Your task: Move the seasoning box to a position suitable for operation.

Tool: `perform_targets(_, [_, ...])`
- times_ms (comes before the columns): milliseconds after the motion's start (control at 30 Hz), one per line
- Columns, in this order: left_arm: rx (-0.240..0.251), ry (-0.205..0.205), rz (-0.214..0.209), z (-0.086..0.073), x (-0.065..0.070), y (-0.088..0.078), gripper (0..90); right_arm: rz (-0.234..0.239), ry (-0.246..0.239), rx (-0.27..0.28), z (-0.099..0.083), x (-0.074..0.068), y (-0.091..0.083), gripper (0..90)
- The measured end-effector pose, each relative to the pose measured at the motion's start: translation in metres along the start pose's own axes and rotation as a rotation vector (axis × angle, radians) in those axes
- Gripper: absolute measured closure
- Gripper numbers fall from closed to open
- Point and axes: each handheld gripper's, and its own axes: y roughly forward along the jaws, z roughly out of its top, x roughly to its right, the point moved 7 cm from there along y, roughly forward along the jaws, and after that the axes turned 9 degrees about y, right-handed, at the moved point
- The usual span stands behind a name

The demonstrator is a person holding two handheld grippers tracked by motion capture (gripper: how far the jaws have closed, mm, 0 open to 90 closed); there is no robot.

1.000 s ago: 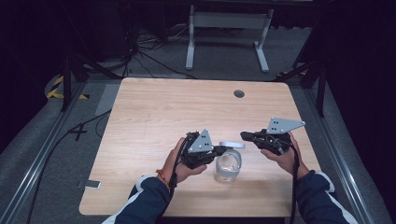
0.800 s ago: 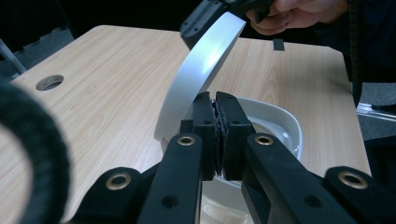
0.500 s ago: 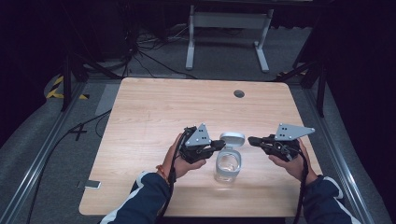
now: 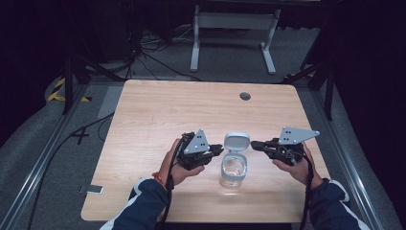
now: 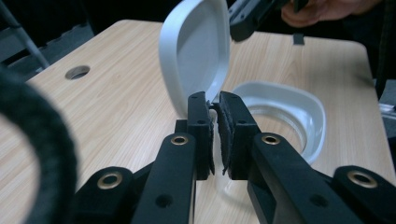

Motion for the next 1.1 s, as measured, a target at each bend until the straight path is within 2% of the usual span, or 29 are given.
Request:
perform_targets(67, [-0.014, 0.007, 0.006, -0.003, 0.000, -0.002, 82.6, 0.001, -0.002, 0.001, 0.001, 0.000, 0.000, 89.6])
perform_targets(167, [-0.064, 0.009, 0.028, -0.019, 0.000, -0.011, 81.0, 0.008, -0.007, 0.004, 0.003, -0.001, 0.002, 89.5])
perform_targets(267, [-0.090, 0.011, 0.031, -0.028, 0.001, -0.014, 79.8, 0.009, -0.011, -0.001, 0.003, -0.001, 0.003, 89.5])
perform_targets(400, [-0.158, 0.011, 0.045, -0.051, 0.003, -0.023, 76.1, 0.016, -0.008, -0.003, 0.002, -0.001, 0.002, 89.5])
perform_targets(433, [-0.187, 0.010, 0.046, -0.060, 0.003, -0.028, 75.0, 0.018, -0.007, -0.001, 0.002, -0.002, 0.002, 89.5])
perform_targets(533, [-0.221, -0.003, 0.061, -0.077, 0.003, -0.037, 72.2, 0.020, -0.009, -0.011, 0.001, -0.003, 0.002, 89.5])
perform_targets(700, [-0.274, -0.049, 0.102, -0.107, 0.000, -0.056, 64.9, 0.012, -0.015, -0.019, 0.001, -0.003, 0.003, 87.8])
perform_targets(767, [-0.284, -0.068, 0.119, -0.116, -0.001, -0.062, 61.3, 0.010, -0.011, -0.019, 0.001, -0.003, 0.002, 86.3])
perform_targets(867, [-0.315, -0.074, 0.138, -0.129, -0.002, -0.071, 58.1, 0.001, -0.009, -0.030, -0.001, -0.002, 0.002, 83.8])
perform_targets(967, [-0.326, -0.095, 0.132, -0.141, -0.002, -0.078, 57.0, -0.007, -0.004, -0.037, -0.004, -0.001, 0.002, 81.8])
perform_targets(1100, [-0.328, -0.112, 0.127, -0.155, 0.000, -0.086, 55.3, -0.041, -0.024, -0.076, -0.011, 0.001, -0.001, 79.3])
